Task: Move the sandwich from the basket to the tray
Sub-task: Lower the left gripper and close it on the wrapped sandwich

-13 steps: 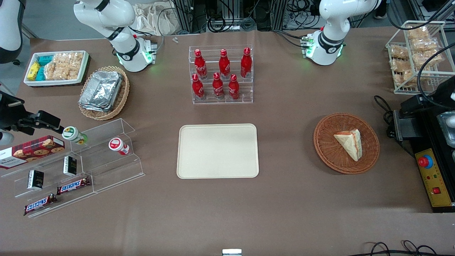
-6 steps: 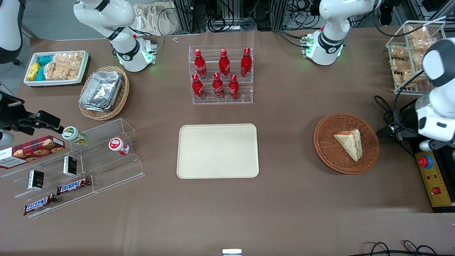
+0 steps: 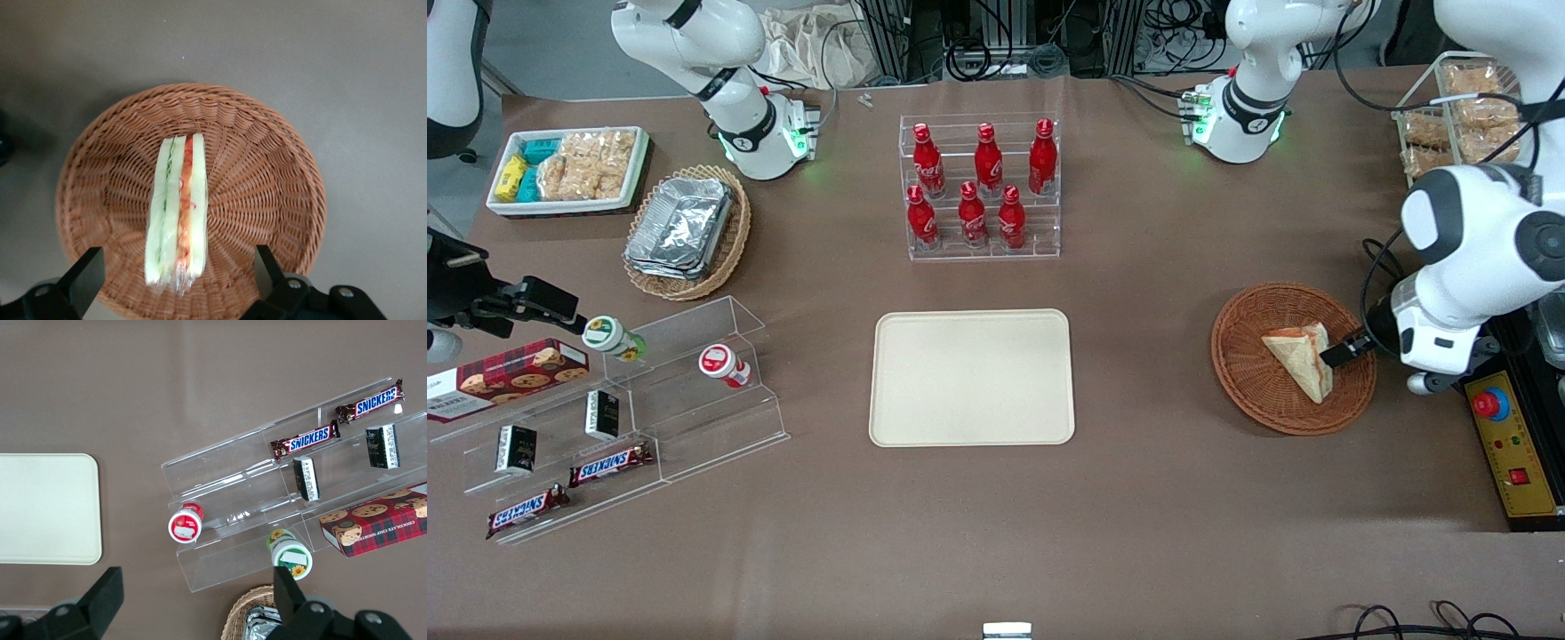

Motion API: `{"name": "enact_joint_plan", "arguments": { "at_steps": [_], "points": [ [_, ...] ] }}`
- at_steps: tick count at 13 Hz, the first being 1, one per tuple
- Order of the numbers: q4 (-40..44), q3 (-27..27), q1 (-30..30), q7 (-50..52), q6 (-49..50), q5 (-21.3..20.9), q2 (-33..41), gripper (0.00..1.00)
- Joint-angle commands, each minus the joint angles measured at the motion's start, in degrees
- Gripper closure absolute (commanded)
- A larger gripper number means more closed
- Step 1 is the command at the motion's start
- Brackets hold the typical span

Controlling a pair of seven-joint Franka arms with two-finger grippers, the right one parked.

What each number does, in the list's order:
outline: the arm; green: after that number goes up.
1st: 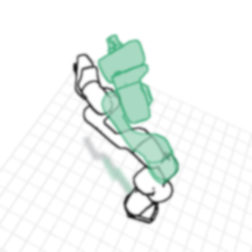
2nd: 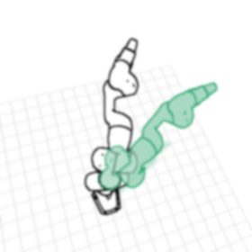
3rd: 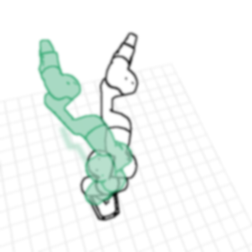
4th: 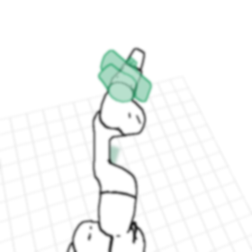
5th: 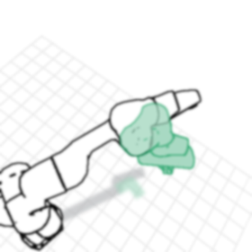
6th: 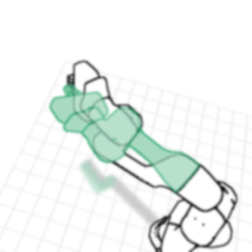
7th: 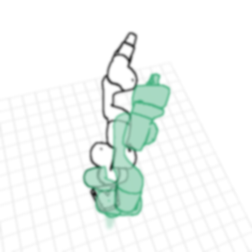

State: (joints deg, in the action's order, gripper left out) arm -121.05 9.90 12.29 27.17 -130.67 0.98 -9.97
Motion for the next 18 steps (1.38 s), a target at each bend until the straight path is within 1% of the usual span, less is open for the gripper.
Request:
{"name": "enact_joint_plan", "arguments": {
  "at_steps": [1,3,6,10,11,12,13,14,15,18],
  "points": [
    [-3.2,-0.1,-0.3,1.4,-6.2,0.2,-2.1,0.0],
    [-4.3,-0.1,-0.3,2.1,-8.4,0.3,-3.8,0.0],
    [-6.2,-0.1,-0.3,2.1,-9.1,0.2,-4.0,0.0],
    [-6.6,-0.1,-0.3,2.1,-10.7,0.2,-6.2,0.0],
    [-6.5,-0.1,-0.3,2.1,-10.9,0.2,-6.6,0.14],
    [-6.5,-0.1,-0.6,2.2,-10.9,0.2,-6.5,0.52],
    [-6.3,-0.1,-0.7,2.4,-10.9,0.2,-6.3,0.78],
    [-6.1,-0.1,-0.8,3.8,-10.9,0.2,-6.3,0.97],
    [-5.9,-0.1,-1.3,5.8,-10.9,0.2,-6.2,1.0],
    [-5.1,0.0,-2.3,8.7,-10.2,0.2,-3.6,1.0]
  ]
}}
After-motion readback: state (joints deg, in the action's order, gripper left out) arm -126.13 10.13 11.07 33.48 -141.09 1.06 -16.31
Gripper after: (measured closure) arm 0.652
